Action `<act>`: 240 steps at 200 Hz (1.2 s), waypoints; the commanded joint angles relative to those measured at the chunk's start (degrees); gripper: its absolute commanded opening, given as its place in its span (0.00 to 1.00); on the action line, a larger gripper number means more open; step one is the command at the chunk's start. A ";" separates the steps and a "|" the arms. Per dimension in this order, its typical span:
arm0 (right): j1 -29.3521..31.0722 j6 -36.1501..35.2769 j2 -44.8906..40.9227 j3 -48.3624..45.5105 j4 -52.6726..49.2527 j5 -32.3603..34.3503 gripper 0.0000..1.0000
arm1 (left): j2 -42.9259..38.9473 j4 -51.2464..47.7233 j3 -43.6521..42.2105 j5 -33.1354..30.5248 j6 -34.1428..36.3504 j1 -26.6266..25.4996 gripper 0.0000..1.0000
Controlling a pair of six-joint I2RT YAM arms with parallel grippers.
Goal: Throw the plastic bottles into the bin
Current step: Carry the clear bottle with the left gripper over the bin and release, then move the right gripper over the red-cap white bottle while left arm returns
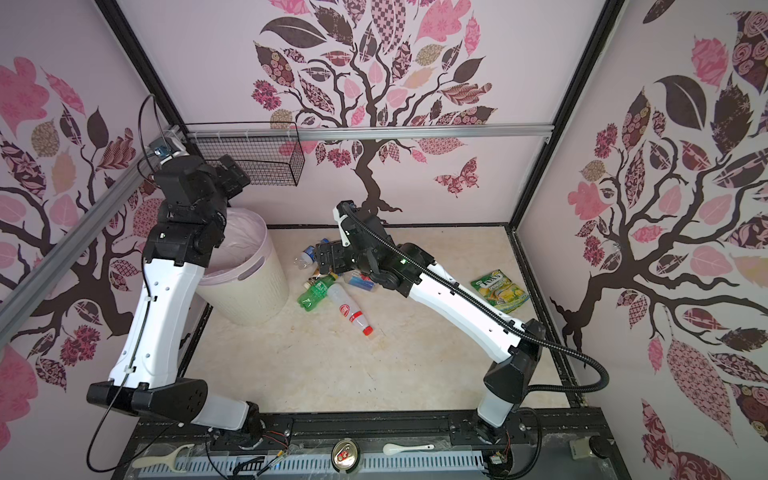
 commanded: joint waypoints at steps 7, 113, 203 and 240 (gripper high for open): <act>-1.33 2.05 -4.12 -2.51 0.92 0.47 0.99 | 0.38 -2.40 -0.34 3.56 -2.34 -1.52 0.98; -8.79 5.23 -19.56 -26.66 2.77 2.72 1.00 | -0.48 -6.03 -13.96 16.64 -9.88 -16.81 0.98; -9.85 8.08 -25.87 -51.60 7.48 -0.47 1.00 | -4.92 -5.38 -33.77 33.27 -23.94 -19.24 0.98; -9.86 6.63 -20.85 -53.52 8.12 -1.13 0.99 | -9.02 0.39 -45.12 38.94 -28.88 -19.31 0.98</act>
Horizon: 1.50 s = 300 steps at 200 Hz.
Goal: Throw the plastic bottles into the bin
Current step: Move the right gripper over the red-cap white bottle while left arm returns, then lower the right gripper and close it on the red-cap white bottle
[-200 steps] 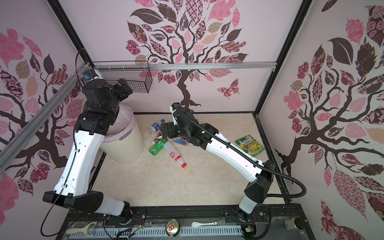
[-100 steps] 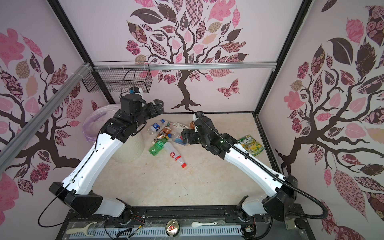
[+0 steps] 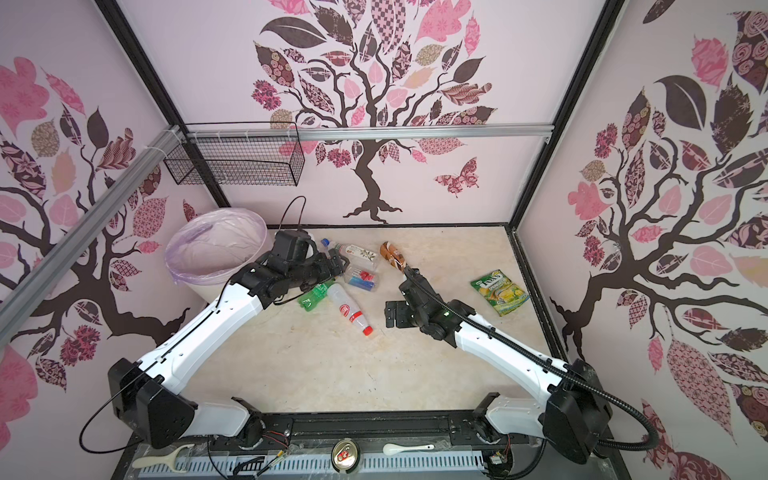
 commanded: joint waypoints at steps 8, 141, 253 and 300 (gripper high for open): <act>-0.04 -1.27 3.93 -0.53 2.63 -1.47 0.99 | -3.78 4.33 -7.12 5.24 -4.58 0.03 0.98; 0.64 -4.67 20.59 7.96 6.88 -10.63 1.00 | -14.56 1.86 -22.78 5.95 -10.95 4.70 0.98; 7.26 -6.67 34.34 16.22 6.94 -8.30 0.91 | -22.18 1.01 -31.62 7.33 -16.10 7.37 0.98; 7.35 -8.40 36.79 16.93 6.84 -5.97 0.82 | -22.29 1.11 -32.29 6.93 -16.13 7.90 0.98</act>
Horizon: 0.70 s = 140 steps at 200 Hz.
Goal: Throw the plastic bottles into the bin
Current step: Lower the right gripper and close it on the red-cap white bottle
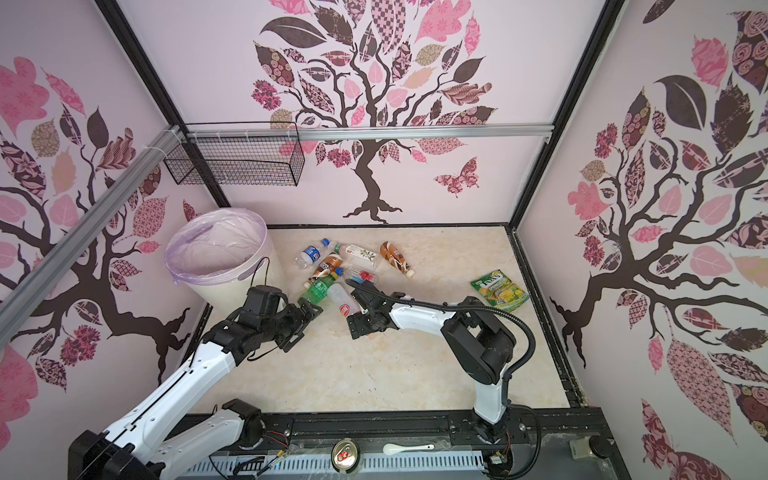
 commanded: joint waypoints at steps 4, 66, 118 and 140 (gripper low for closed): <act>-0.08 -1.43 2.60 2.13 -1.26 1.57 0.81 | 0.04 0.49 -1.68 -0.08 -0.11 0.65 0.98; -0.06 -2.59 4.81 2.81 -0.60 -0.42 0.57 | 2.37 2.28 -2.18 1.57 -0.55 1.35 0.98; -0.08 -1.94 3.99 0.97 0.38 -0.33 0.44 | 3.17 0.67 -1.30 2.20 1.04 1.69 0.98; -0.06 -1.67 2.61 -0.24 1.03 -0.65 0.41 | 3.17 0.47 -1.09 2.38 1.53 1.86 0.98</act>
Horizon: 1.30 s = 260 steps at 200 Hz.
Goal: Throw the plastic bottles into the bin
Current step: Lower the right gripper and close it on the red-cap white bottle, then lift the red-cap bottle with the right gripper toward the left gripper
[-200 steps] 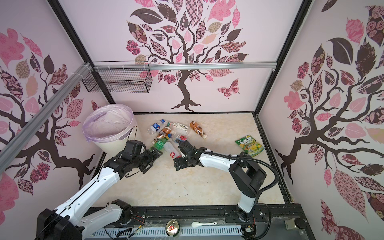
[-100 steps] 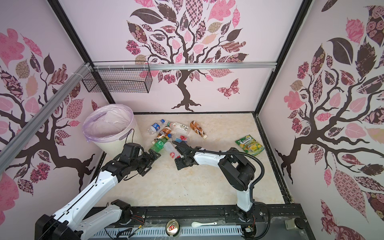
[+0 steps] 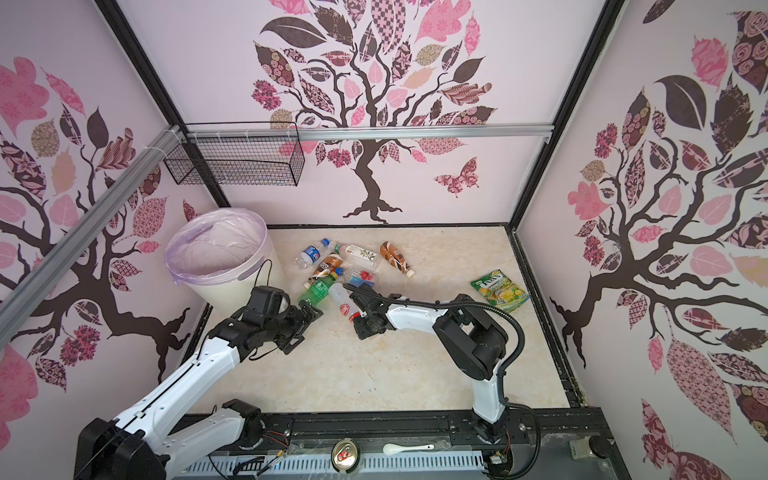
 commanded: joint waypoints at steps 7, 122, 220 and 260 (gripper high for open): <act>-0.10 0.28 -0.47 -1.14 0.67 -0.40 0.39 | 0.32 -0.19 0.35 0.66 1.34 0.57 0.98; -0.06 -1.25 -3.17 -4.77 -0.53 0.52 0.26 | 1.31 1.89 -1.05 1.36 0.56 1.11 0.98; -0.08 -3.16 -11.92 0.42 -6.06 1.99 0.26 | 9.46 6.53 10.83 4.29 -2.34 2.71 0.98; -0.08 -2.35 -15.13 4.48 -7.87 2.16 0.26 | 17.28 9.63 20.57 4.69 -1.83 2.89 0.98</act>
